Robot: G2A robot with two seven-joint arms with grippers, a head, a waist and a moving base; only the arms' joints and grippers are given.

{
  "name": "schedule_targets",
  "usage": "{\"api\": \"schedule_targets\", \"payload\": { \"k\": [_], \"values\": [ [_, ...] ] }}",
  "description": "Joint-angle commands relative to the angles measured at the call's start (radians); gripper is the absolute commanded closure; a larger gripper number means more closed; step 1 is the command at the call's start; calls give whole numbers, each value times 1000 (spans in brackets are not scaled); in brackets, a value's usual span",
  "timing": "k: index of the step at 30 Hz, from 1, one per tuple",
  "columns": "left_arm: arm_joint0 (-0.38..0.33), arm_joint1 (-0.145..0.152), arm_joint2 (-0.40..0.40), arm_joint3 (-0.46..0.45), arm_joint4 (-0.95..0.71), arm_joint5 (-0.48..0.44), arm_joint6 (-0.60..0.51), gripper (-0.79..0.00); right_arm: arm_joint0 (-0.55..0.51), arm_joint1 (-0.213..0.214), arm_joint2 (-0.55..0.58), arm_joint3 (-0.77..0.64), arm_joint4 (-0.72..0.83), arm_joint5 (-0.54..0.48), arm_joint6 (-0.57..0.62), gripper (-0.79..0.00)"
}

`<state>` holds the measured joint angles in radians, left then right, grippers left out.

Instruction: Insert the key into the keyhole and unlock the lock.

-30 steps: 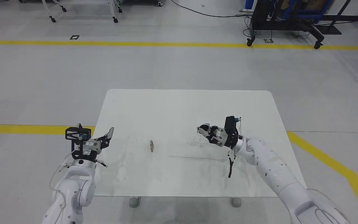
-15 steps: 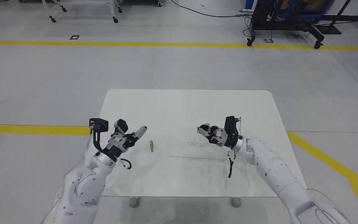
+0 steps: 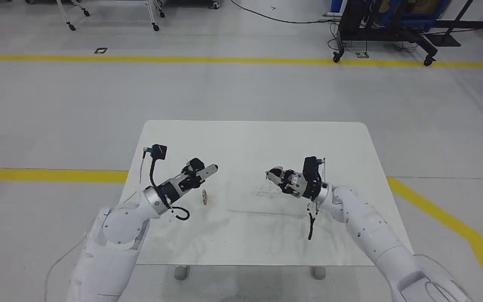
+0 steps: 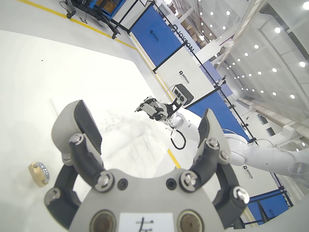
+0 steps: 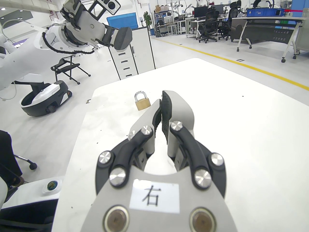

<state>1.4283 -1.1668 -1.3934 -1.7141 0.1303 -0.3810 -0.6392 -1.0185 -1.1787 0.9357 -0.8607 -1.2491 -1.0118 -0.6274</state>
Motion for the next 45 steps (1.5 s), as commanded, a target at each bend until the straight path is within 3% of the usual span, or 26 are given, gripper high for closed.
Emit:
{"api": "schedule_targets", "payload": {
  "k": [1,4,9,12,17,20,25,27,31,36,45],
  "values": [
    [8,-1,7,9,-57,-6,2,-785,-8,-2,-3,-14,20,-1,13,0],
    [10,-3,33,47,-145,-79,-33,-785,-29,-10,-55,-86,129,-1,2,0],
    [-55,-3,73,219,-473,-289,-268,-785,-29,10,-205,-168,421,-1,4,0],
    [-112,-1,90,309,-451,-379,-341,-785,-13,38,-304,-235,633,-1,54,0],
    [-112,-1,90,309,-451,-379,-341,-785,-13,38,-304,-235,633,-1,54,0],
    [-162,-6,152,324,-460,-438,-362,-782,-13,38,-304,-235,633,-1,54,0],
    [-201,-1,214,364,-498,-460,-340,-665,-13,38,-304,-235,633,-1,54,0],
    [-211,3,234,375,-491,-466,-334,-526,-15,37,-304,-237,634,4,58,0],
    [-224,11,265,394,-469,-490,-310,-413,-38,36,-303,-280,704,-1,130,0],
    [-235,21,291,420,-461,-513,-287,-431,-54,49,-315,-330,855,-1,242,0],
    [-252,38,335,423,-463,-531,-269,-336,-56,75,-301,-345,1074,-1,464,0]
  ]
}}
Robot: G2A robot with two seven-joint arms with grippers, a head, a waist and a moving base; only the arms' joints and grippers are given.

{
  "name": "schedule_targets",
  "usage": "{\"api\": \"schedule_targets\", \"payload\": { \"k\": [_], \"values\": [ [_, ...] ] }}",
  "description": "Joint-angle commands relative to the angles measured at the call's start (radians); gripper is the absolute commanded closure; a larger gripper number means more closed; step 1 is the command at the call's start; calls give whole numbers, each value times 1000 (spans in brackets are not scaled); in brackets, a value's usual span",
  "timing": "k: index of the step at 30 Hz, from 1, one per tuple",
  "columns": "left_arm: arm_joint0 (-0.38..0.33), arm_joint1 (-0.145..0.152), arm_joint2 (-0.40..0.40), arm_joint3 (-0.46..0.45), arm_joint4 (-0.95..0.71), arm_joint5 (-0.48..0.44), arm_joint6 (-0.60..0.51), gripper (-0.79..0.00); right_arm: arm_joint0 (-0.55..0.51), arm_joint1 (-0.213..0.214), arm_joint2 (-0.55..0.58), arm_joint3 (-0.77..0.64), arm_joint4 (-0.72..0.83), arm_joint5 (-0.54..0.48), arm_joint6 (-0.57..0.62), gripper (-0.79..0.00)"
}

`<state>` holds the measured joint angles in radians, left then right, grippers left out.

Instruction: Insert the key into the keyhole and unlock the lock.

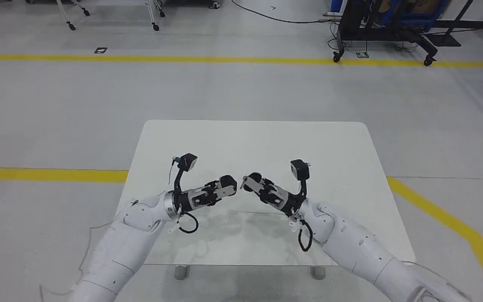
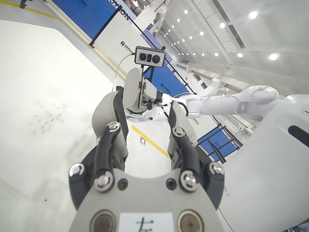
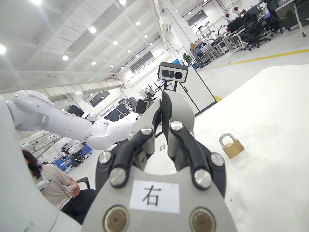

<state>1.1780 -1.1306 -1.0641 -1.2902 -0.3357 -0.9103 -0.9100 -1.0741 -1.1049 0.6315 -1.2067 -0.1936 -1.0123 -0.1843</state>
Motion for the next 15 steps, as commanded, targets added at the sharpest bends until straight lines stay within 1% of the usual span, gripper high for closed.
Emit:
{"api": "schedule_targets", "payload": {
  "k": [1,3,7,9,15],
  "values": [
    [-3,4,11,-1,5,-3,3,-314,0,1,5,2,32,0,40,0],
    [-7,7,21,3,8,-5,5,-308,0,1,8,2,56,0,74,0],
    [-16,12,42,17,8,-6,6,-336,-1,0,19,3,89,0,123,0],
    [-23,12,52,23,7,-5,5,-336,-2,-1,25,5,96,0,143,0],
    [-39,13,78,47,-9,-2,2,-292,-2,-9,31,14,101,0,199,0]
  ]
}}
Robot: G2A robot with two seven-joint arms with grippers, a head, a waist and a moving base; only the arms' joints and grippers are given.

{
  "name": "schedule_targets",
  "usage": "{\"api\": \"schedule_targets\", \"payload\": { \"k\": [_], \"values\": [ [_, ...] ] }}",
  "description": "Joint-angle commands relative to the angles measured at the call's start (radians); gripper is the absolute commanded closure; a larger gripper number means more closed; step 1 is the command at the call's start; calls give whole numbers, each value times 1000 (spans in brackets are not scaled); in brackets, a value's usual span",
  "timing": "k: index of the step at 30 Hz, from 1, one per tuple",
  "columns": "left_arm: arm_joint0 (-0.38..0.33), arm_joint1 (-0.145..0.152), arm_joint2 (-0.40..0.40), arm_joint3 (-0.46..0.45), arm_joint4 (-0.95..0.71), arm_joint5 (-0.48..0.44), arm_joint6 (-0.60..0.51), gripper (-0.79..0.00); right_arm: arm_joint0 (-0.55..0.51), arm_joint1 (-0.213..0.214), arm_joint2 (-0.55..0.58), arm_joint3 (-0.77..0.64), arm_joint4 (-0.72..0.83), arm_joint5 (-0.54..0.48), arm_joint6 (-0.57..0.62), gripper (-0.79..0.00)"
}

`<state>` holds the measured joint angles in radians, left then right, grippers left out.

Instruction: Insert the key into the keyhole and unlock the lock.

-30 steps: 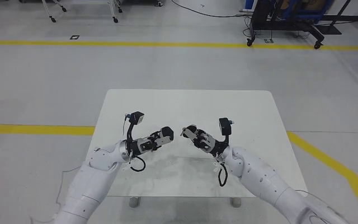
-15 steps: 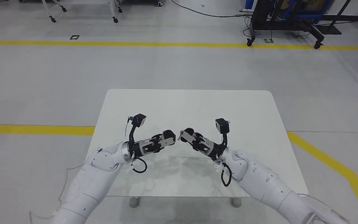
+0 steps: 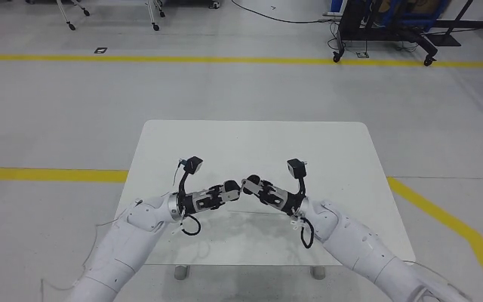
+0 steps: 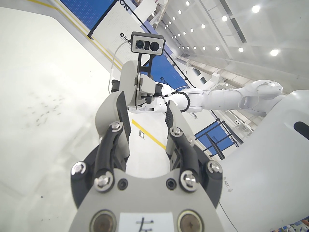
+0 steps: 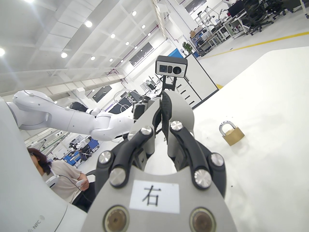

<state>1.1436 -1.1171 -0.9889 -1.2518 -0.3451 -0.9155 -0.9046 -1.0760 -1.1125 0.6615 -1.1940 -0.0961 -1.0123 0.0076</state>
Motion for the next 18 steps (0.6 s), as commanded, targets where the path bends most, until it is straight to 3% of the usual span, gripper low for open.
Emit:
{"api": "schedule_targets", "payload": {
  "k": [1,7,10,18],
  "values": [
    [-8,-1,7,11,0,5,-5,-286,0,-3,3,2,6,0,13,0],
    [-22,-5,29,25,-4,3,-3,-151,-4,-11,16,8,14,0,40,0],
    [-27,-8,37,36,-3,8,2,0,-9,-15,23,8,16,0,52,0],
    [-31,-11,45,53,-4,4,24,0,-15,-23,40,14,13,0,84,0]
  ]
}}
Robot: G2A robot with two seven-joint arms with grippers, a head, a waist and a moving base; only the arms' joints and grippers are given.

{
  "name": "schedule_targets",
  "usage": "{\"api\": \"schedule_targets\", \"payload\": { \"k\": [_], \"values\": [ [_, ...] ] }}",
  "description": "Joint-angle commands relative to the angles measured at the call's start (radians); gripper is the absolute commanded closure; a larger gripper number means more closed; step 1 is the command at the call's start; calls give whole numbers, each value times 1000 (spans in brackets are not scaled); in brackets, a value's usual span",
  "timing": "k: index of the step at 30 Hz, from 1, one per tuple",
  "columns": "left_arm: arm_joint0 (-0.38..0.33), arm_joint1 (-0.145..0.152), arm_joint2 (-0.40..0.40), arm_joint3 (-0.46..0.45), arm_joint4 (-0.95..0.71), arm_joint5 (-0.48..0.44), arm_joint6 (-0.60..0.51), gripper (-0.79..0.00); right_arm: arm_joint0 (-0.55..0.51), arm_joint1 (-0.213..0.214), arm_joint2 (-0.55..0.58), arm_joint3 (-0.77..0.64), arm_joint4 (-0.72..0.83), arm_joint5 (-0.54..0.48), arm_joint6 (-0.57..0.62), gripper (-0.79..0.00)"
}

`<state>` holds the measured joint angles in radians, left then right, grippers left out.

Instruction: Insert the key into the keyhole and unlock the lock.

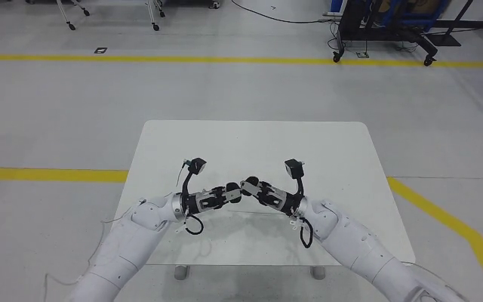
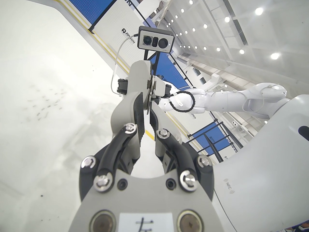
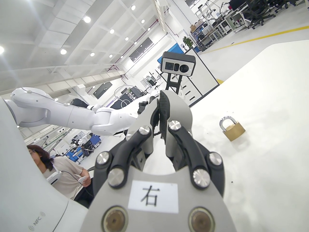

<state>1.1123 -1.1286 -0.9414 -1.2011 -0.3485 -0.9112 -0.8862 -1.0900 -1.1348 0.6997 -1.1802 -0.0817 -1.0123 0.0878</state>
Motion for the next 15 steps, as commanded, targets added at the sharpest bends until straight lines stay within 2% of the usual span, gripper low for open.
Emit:
{"api": "schedule_targets", "payload": {
  "k": [1,15],
  "values": [
    [0,1,-4,4,1,0,8,0,-1,-2,4,1,-4,0,8,0],
    [31,18,-59,-14,-7,-17,31,0,-19,-16,33,-6,-19,0,33,0]
  ]
}}
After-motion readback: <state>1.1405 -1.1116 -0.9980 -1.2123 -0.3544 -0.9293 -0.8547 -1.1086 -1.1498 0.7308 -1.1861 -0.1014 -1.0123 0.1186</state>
